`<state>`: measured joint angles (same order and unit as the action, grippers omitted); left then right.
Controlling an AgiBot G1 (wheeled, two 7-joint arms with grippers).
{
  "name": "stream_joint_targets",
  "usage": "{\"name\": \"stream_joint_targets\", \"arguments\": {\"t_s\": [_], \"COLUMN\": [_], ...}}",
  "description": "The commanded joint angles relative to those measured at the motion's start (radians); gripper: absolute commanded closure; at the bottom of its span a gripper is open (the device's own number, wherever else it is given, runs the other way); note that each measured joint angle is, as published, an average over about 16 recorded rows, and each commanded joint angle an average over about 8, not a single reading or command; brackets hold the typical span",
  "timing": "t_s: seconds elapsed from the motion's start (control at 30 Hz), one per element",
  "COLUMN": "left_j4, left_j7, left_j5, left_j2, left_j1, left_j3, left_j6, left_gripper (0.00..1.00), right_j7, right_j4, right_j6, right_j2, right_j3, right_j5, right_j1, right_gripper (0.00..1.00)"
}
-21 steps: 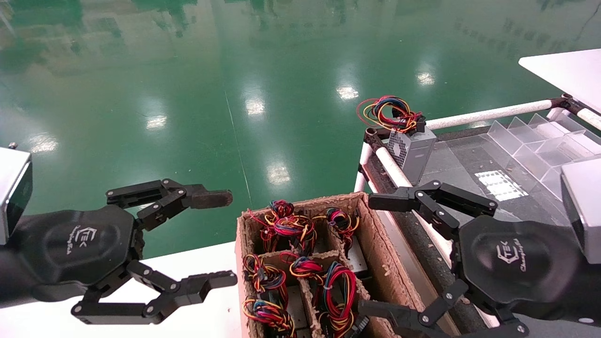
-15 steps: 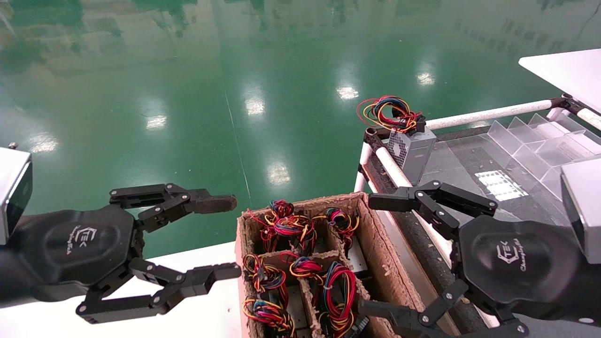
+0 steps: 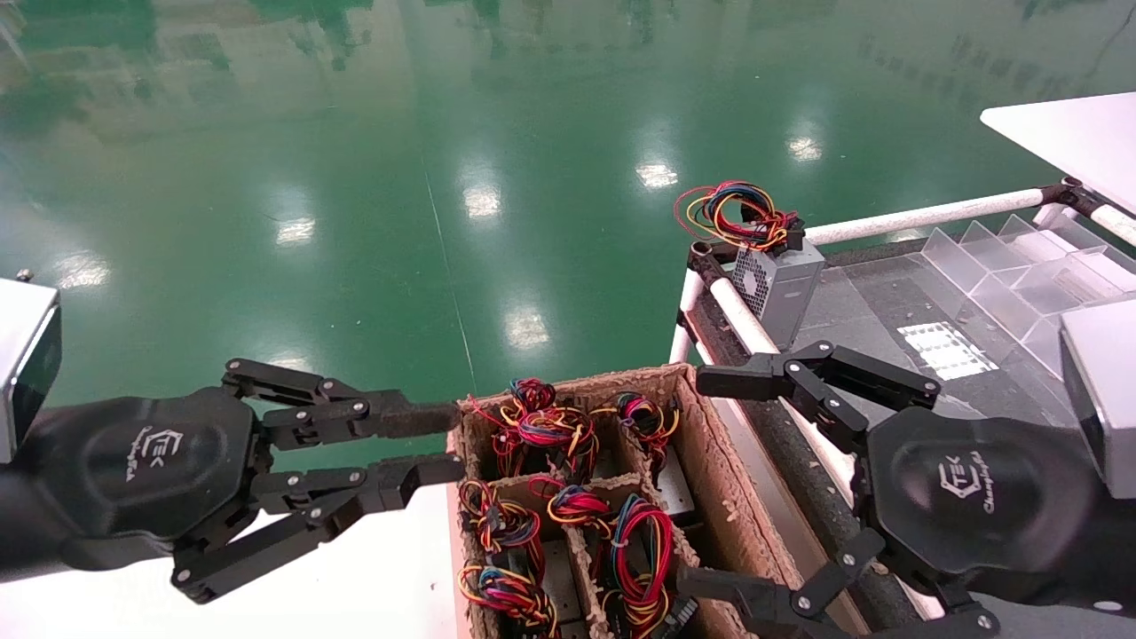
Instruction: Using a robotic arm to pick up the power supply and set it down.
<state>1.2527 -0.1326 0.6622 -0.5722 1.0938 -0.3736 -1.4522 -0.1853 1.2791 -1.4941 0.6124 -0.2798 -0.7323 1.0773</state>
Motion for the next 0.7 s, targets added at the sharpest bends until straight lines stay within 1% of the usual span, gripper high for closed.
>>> {"name": "stream_joint_targets", "arguments": {"t_s": [0.03,0.33,0.37,0.6,0.63,0.7], "left_j4": [0.000,0.000,0.000,0.000,0.000,0.000], "left_j7": [0.000,0.000,0.000,0.000,0.000,0.000], "left_j5": [0.000,0.000,0.000,0.000,0.000,0.000], "left_j2": [0.000,0.000,0.000,0.000,0.000,0.000], "left_j1": [0.000,0.000,0.000,0.000,0.000,0.000], "left_j3": [0.000,0.000,0.000,0.000,0.000,0.000], "left_j6": [0.000,0.000,0.000,0.000,0.000,0.000], "left_gripper": [1.00,1.00,0.94,0.07,0.00,0.00], "right_j7": [0.000,0.000,0.000,0.000,0.000,0.000], "right_j4": [0.000,0.000,0.000,0.000,0.000,0.000], "right_j6": [0.000,0.000,0.000,0.000,0.000,0.000], "right_j2": [0.000,0.000,0.000,0.000,0.000,0.000], "right_j3": [0.000,0.000,0.000,0.000,0.000,0.000], "right_j5": [0.000,0.000,0.000,0.000,0.000,0.000], "right_j1": [0.000,0.000,0.000,0.000,0.000,0.000], "right_gripper": [0.00,0.00,0.00,0.00,0.00,0.00]}}
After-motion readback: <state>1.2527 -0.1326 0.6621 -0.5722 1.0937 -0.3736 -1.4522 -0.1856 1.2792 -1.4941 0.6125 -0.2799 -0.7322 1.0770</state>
